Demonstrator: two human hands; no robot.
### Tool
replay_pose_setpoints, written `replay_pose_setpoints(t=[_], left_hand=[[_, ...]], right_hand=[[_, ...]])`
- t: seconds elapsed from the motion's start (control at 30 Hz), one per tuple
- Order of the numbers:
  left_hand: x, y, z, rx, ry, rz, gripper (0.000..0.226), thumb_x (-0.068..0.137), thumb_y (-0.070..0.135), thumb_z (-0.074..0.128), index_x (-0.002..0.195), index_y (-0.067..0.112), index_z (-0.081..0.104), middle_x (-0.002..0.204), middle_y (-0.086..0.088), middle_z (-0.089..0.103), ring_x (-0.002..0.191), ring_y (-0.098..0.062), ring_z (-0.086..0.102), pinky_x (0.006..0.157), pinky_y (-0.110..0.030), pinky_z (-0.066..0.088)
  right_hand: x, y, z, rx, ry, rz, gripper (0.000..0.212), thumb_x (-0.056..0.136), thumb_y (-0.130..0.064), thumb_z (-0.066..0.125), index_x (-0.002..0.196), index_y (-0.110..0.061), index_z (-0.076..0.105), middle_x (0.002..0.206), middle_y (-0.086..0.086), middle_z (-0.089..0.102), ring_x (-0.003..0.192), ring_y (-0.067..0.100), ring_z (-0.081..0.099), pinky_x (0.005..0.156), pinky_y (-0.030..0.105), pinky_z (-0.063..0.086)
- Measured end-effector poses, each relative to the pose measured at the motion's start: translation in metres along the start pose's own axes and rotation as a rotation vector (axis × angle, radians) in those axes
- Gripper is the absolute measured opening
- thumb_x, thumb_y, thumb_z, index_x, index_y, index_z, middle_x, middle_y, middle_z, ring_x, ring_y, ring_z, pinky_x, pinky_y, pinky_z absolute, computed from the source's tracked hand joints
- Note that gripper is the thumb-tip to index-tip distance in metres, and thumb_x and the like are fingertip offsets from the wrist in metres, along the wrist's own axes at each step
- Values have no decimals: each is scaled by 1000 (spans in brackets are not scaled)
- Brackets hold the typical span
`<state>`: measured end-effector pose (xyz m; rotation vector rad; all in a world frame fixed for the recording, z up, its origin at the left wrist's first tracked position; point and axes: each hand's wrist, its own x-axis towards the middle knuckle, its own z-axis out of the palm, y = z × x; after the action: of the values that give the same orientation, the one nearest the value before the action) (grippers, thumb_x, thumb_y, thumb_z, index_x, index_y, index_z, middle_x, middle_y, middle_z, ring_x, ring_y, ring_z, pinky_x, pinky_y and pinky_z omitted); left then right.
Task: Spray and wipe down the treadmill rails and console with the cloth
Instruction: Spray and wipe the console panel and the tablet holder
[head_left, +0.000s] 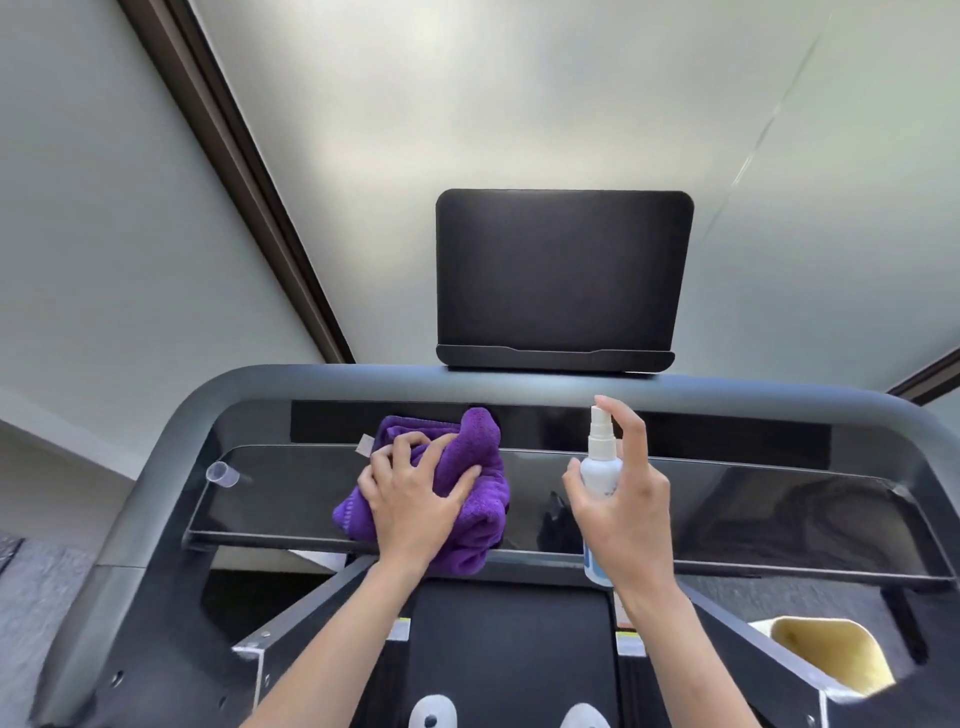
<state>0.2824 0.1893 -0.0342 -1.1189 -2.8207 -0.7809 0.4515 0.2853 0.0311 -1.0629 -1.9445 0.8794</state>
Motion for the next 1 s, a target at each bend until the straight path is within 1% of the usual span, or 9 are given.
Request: replay_pose_setpoints(t=[0.03,0.07,0.13,0.2,0.3,0.4,0.6,0.9,1.0], left_hand=[[-3,13,6,8,9,8,44,77,55,72,114,32,69,114,1,58,107,-28,50,92,-48,35],[-5,24,12,19,16,14,44,78,55,71,115,32,68,114,0,58,106,-29,51,92,-48,36],[-8,45,24,27,31,14,45,78,55,70,117,33,67,114,-2,57,105,-29,51,91,-49,37],[-11,66,35,21,42,4,45,78,55,70,117,34,66,113,-2,57,103,-30,51,91,-50,38],[-17,101,50,24,50,19,47,76,57,71,118,37,65,113,-2,56,101,-30,51,89,-50,39],[-21,132,65,9,56,26,49,75,58,71,119,38,63,112,-1,54,100,-30,50,87,-48,38],[-33,187,93,-26,62,72,52,74,58,71,121,39,60,113,-1,51,100,-30,49,87,-48,38],[-62,279,130,-73,-14,199,47,76,57,70,119,40,62,113,-2,53,99,-29,50,84,-48,40],[-72,312,145,-91,-52,233,43,77,54,69,118,39,63,114,-3,54,100,-30,51,86,-49,40]], right_hand=[[1,5,-7,10,1,3,66,83,2,67,133,-35,44,47,-12,33,42,13,33,63,25,51],[2,11,-14,18,6,5,67,83,3,67,133,-36,44,46,-12,33,42,13,33,61,23,50],[6,23,-30,20,24,11,67,83,3,67,132,-36,44,45,-10,33,42,13,33,60,15,46],[10,35,-46,24,37,23,67,83,3,67,132,-37,44,45,-10,34,42,12,33,65,14,47],[14,54,-71,22,70,45,67,82,4,67,132,-35,45,44,-9,34,42,14,35,71,3,42],[15,70,-95,13,97,88,68,83,3,68,131,-40,44,47,3,40,44,16,39,54,17,45],[13,96,-138,-28,160,189,66,83,2,67,130,-38,44,53,6,48,46,25,47,51,40,50],[4,123,-196,-117,301,235,61,82,2,69,131,-27,47,59,-3,49,52,26,52,53,38,48],[-3,131,-214,-122,339,264,62,83,1,70,131,-31,46,67,-4,55,54,23,55,56,37,50]])
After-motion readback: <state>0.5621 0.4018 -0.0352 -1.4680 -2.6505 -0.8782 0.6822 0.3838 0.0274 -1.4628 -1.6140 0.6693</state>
